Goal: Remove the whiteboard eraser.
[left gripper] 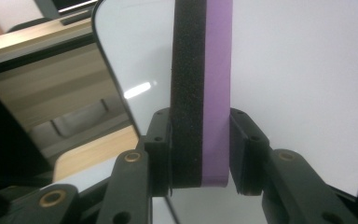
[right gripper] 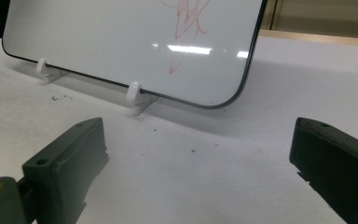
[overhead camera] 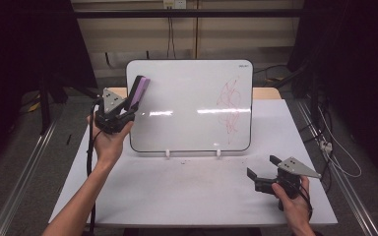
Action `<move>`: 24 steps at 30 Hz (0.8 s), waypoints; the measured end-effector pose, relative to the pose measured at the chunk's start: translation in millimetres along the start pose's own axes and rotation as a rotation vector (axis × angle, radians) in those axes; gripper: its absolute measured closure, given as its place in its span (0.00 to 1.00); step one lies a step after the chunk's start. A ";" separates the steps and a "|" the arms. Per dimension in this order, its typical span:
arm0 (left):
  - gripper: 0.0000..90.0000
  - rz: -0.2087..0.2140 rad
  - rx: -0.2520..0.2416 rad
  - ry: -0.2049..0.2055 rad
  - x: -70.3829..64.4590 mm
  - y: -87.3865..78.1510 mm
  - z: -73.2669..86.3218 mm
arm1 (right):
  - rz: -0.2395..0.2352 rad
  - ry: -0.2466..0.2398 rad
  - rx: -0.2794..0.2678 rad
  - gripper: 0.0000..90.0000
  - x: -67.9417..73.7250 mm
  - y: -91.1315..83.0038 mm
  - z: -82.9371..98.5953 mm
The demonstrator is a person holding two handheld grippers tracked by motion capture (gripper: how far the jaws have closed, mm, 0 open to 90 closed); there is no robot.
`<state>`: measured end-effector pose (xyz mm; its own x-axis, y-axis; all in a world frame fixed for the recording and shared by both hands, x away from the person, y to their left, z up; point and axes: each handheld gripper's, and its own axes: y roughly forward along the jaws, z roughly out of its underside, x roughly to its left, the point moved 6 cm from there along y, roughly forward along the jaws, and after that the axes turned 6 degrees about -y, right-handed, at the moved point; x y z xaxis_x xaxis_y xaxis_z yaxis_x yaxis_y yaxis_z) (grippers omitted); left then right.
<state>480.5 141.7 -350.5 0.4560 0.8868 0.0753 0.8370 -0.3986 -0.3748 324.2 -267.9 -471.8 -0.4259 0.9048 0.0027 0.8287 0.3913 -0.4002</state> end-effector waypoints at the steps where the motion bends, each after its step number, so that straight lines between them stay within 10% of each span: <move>1: 0.72 0.009 -0.004 -0.002 -2.7 -3.1 1.8 | -0.002 0.000 0.000 0.04 1.0 -0.1 0.0; 24: 0.71 0.114 -0.044 -0.034 -25.1 -17.0 11.3 | -0.019 -0.002 -0.036 0.06 7.0 -0.3 -4.8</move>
<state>451.5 128.9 -356.5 0.5392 0.8422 0.0031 0.7932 -0.5065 -0.3381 322.8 -260.9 -467.3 -0.4420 0.8970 0.0079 0.8333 0.4139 -0.3664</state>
